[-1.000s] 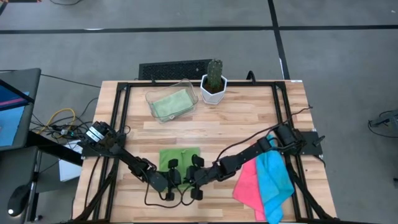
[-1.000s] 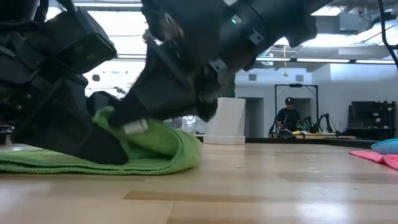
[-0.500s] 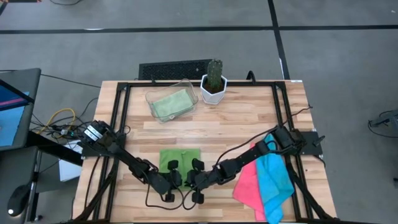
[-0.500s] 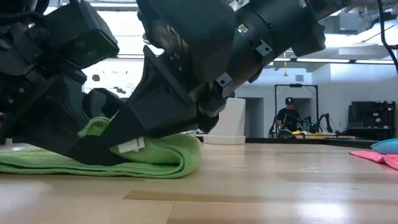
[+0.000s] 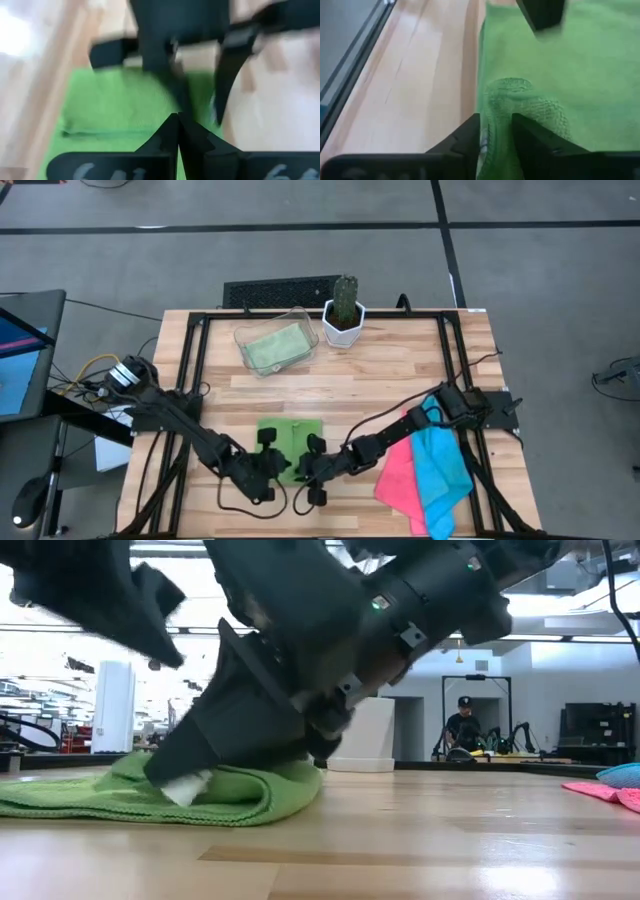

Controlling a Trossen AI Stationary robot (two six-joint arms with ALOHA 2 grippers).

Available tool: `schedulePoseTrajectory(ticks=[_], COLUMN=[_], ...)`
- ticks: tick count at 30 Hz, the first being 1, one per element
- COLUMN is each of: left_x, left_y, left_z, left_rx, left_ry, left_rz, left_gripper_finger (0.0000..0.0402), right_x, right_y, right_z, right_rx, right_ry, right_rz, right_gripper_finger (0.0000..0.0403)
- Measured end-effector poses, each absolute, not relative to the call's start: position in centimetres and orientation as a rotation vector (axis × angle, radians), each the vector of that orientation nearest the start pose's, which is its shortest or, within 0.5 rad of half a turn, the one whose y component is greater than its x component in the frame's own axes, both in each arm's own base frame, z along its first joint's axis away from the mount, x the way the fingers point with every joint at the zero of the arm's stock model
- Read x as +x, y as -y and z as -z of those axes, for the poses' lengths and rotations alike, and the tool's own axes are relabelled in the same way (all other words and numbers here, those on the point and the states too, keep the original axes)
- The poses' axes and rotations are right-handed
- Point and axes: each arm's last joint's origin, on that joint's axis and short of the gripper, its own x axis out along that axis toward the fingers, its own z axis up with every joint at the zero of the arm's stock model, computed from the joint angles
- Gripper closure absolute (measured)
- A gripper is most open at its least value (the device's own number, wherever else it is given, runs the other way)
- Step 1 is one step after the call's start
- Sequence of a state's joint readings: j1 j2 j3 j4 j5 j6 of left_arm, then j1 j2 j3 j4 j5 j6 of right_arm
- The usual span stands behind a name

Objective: Fold microfiber towels
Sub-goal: Fold the green microfiber towel

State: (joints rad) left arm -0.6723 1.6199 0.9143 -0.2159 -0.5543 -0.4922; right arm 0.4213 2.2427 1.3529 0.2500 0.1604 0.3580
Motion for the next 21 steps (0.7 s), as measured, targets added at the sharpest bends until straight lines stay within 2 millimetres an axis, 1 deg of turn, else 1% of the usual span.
schedulePoseTrajectory(ticks=[1,5,8,11,16,18,20,21], left_x=[25.3,24.4,24.0,23.7,23.1,22.9,23.0,22.9], left_y=[18.5,18.9,19.3,19.7,20.3,20.6,21.2,21.6], left_z=[-18.3,-18.1,-18.1,-18.1,-18.2,-18.3,-18.1,-17.9], left_rx=[0.06,0.077,0.057,0.046,0.04,0.036,0.023,0.024], left_ry=[-0.735,-0.737,-0.739,-0.725,-0.688,-0.661,-0.627,-0.612], left_rz=[-0.094,-0.131,-0.136,-0.134,-0.156,-0.166,-0.162,-0.158], left_gripper_finger=[0.0401,0.0401,0.0401,0.0401,0.0401,0.0401,0.0401,0.0402], right_x=[42.6,43.1,43.5,43.5,43.2,43.1,42.8,42.7], right_y=[-18.3,-18.0,-18.3,-18.7,-19.0,-19.0,-19.1,-19.1], right_z=[-10.1,-10.7,-11.5,-11.9,-11.5,-11.7,-13.0,-14.2], right_rx=[0.164,0.149,0.146,0.146,0.134,0.127,0.098,0.083], right_ry=[-0.635,-0.604,-0.609,-0.628,-0.664,-0.668,-0.652,-0.622], right_rz=[-0.138,-0.149,-0.179,-0.204,-0.206,-0.208,-0.224,-0.237], right_gripper_finger=[0.0252,0.0233,0.0226,0.0226,0.0235,0.024,0.0245,0.0248])
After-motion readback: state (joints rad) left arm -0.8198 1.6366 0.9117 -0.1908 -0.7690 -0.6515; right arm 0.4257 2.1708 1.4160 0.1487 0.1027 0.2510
